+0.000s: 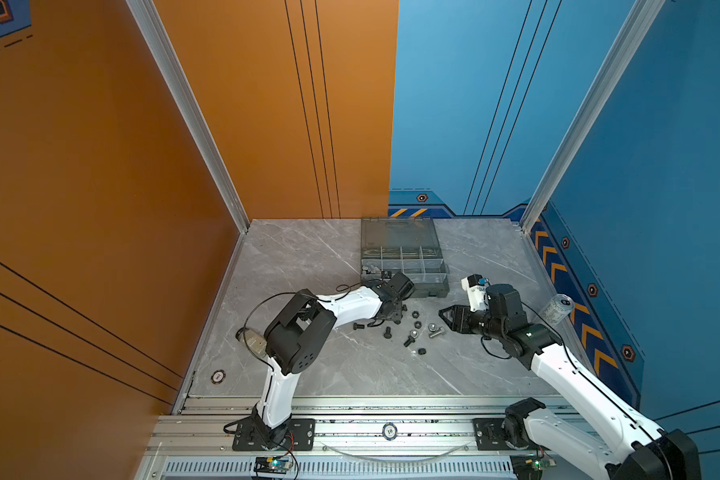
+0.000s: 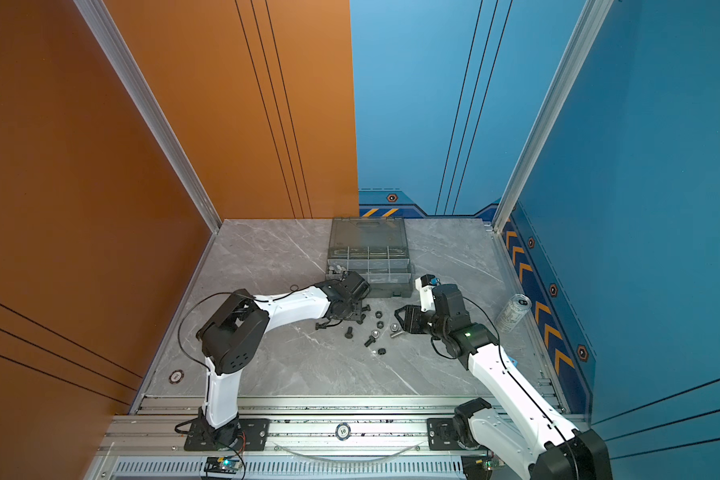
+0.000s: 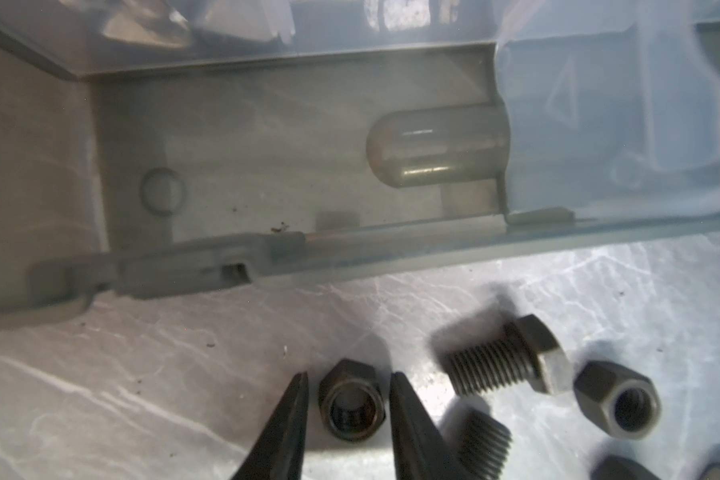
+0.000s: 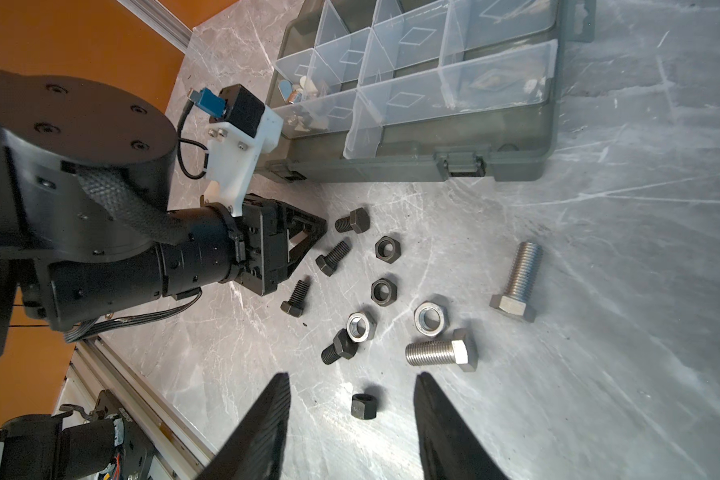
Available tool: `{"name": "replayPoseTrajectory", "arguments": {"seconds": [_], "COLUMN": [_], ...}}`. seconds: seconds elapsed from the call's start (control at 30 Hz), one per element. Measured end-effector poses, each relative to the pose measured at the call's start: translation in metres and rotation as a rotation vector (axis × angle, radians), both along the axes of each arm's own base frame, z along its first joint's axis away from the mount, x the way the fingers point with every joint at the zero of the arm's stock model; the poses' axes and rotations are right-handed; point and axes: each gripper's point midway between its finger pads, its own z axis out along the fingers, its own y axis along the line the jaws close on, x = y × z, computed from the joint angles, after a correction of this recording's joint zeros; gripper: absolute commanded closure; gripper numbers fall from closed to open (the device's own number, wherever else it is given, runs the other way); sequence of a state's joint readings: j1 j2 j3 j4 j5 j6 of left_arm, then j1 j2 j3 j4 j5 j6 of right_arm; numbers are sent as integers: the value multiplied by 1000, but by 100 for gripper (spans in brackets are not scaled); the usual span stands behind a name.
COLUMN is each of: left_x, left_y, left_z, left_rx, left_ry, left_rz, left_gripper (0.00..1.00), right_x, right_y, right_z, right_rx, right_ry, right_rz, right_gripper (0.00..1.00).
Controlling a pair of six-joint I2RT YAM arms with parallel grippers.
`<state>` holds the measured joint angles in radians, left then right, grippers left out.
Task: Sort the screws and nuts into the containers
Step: 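Lower and close the left gripper on the black hex nut, then carry the hex nut with the left gripper into the compartment beside the wing nuts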
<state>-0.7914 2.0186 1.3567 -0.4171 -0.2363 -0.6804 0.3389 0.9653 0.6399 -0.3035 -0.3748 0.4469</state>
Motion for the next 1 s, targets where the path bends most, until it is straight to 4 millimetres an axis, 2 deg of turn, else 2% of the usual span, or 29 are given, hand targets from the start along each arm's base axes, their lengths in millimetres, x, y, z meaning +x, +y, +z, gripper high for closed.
{"name": "replayPoseTrajectory", "arguments": {"seconds": [0.33, 0.53, 0.83, 1.0], "left_x": [0, -1, -5, -7], "left_y": [1, 1, 5, 2], "left_z": [0, 0, 3, 33], "left_rx": [10, 12, 25, -14], "left_ry": [0, 2, 13, -11], "left_rz": [1, -2, -11, -38], "left_gripper": [81, 100, 100, 100], "right_x": [0, -1, -2, -1], "right_y": [-2, -3, -4, -7], "right_z": [-2, -4, -2, 1], "right_rx": [-1, -2, 3, 7], "right_ry": [3, 7, 1, -11], "right_rz": [-5, -7, -12, -22], "right_gripper": [49, 49, 49, 49]}}
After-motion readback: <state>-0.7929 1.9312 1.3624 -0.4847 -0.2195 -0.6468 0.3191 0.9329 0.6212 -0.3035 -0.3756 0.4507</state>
